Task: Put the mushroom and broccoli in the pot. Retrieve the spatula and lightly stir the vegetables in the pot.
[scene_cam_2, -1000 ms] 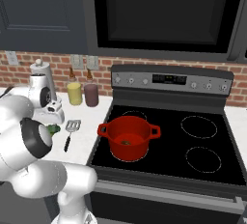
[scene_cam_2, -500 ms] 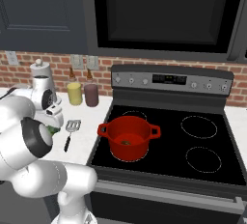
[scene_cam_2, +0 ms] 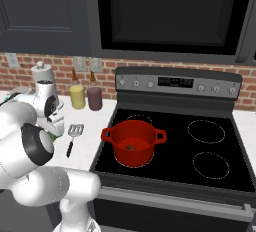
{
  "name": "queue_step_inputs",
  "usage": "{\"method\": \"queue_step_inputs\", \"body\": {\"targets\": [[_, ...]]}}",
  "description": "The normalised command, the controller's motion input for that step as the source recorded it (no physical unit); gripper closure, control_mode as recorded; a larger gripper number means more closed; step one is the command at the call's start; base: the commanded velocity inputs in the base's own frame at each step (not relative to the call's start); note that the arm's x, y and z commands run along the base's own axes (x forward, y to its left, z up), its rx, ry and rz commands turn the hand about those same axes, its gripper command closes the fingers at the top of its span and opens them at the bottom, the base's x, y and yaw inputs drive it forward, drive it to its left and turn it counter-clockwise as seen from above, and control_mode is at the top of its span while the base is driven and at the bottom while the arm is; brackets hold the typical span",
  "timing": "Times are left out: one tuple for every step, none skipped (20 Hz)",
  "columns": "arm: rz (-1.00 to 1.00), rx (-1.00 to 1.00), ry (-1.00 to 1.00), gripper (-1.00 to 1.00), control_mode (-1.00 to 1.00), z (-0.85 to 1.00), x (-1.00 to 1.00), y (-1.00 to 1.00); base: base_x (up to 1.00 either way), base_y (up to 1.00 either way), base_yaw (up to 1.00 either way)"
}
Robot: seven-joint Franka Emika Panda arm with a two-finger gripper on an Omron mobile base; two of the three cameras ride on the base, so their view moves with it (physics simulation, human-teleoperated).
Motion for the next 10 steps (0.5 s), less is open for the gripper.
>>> {"method": "queue_step_inputs", "body": {"targets": [[-0.06,0.0,0.0,-1.0,-1.0,-0.13,0.0,0.0,0.0,0.0,0.0],[-0.05,0.0,0.0,-1.0,-1.0,-0.09,0.03,0.0,0.0,0.0,0.0],[-0.05,0.0,0.0,-1.0,-1.0,-0.11,0.03,0.0,0.0,0.0,0.0],[-0.03,0.0,0.0,-1.0,-1.0,-0.11,0.11,0.0,0.0,0.0,0.0],[-0.02,0.0,0.0,-1.0,-1.0,-0.09,0.17,0.0,0.0,0.0,0.0],[-0.01,0.0,0.0,-1.0,-1.0,-0.08,0.19,0.0,0.0,0.0,0.0],[0.0,0.0,0.0,-1.0,-1.0,-0.08,0.23,0.0,0.0,0.0,0.0],[0.0,0.0,0.0,-1.0,-1.0,-0.06,0.26,0.0,0.0,0.0,0.0],[0.0,0.0,0.0,-1.0,-1.0,-0.06,0.28,0.0,0.0,0.0,0.0],[0.0,0.0,0.0,-1.0,-1.0,-0.09,0.3,0.0,0.0,0.0,0.0]]}}
